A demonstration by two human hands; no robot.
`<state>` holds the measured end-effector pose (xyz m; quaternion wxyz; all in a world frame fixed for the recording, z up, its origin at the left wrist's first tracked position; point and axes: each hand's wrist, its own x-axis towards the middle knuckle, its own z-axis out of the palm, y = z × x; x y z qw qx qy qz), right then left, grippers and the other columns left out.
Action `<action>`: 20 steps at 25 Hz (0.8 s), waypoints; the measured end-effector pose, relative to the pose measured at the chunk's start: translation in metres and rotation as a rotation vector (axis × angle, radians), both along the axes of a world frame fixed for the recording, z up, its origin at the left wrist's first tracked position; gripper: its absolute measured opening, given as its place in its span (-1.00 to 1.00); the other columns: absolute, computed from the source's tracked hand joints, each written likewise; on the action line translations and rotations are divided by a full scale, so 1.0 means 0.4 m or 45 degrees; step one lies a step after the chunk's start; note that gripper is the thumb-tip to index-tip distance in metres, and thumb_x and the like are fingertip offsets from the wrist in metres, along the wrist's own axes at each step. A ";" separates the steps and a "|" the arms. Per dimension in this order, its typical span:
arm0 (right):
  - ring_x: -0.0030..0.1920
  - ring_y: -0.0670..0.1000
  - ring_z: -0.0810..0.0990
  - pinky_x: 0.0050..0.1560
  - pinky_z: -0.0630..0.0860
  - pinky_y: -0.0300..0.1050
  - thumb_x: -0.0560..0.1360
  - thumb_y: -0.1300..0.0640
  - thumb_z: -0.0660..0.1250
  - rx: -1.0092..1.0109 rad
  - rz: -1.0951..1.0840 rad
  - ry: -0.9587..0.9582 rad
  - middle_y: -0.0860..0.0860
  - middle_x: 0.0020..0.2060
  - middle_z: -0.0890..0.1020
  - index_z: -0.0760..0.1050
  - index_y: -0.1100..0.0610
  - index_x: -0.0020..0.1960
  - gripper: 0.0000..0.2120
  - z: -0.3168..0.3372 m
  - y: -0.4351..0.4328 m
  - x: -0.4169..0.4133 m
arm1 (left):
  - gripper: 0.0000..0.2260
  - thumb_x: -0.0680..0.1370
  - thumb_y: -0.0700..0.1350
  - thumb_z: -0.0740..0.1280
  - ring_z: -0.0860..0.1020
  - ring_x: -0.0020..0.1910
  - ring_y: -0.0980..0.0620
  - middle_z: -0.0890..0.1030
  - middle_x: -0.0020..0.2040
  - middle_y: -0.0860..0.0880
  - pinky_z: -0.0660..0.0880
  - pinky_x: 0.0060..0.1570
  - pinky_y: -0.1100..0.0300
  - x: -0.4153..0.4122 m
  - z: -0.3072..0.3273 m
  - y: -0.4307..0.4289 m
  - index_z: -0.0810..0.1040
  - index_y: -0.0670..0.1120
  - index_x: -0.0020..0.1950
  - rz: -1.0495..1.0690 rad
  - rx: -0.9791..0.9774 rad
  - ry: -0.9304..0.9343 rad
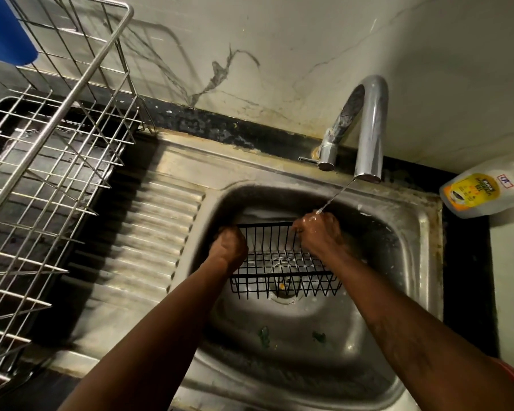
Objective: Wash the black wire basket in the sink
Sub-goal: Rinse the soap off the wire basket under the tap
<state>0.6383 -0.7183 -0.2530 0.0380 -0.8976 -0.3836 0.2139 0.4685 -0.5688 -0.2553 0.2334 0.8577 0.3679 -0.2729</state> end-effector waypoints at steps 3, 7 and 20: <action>0.27 0.11 0.45 0.30 0.41 0.14 0.50 0.23 0.36 -0.033 -0.027 -0.229 0.01 0.19 0.60 0.57 -0.04 0.27 -0.63 0.015 -0.027 -0.036 | -0.77 0.59 -0.18 0.26 0.59 0.11 -0.21 0.60 0.13 -0.20 0.53 0.01 0.03 0.013 0.013 0.006 0.58 -0.22 0.19 0.034 0.104 -0.159; 0.16 0.18 0.57 0.07 0.50 0.05 0.65 0.09 0.20 -0.261 -0.397 -0.194 0.13 0.13 0.61 0.56 0.10 0.25 -0.75 0.019 -0.042 -0.049 | -0.74 0.63 -0.24 0.19 0.57 0.13 -0.22 0.55 0.18 -0.28 0.57 0.09 -0.04 0.009 0.018 0.006 0.51 -0.32 0.24 -0.465 0.287 0.115; -0.03 0.09 0.62 0.00 0.60 0.02 0.62 0.00 0.32 0.018 -0.181 0.277 0.09 -0.05 0.62 0.61 0.14 0.08 -0.78 0.006 0.086 0.012 | -0.79 0.57 -0.15 0.25 0.61 0.06 -0.18 0.62 0.07 -0.19 0.49 -0.04 0.09 0.130 0.028 -0.015 0.59 -0.18 0.12 -0.501 -0.162 -0.234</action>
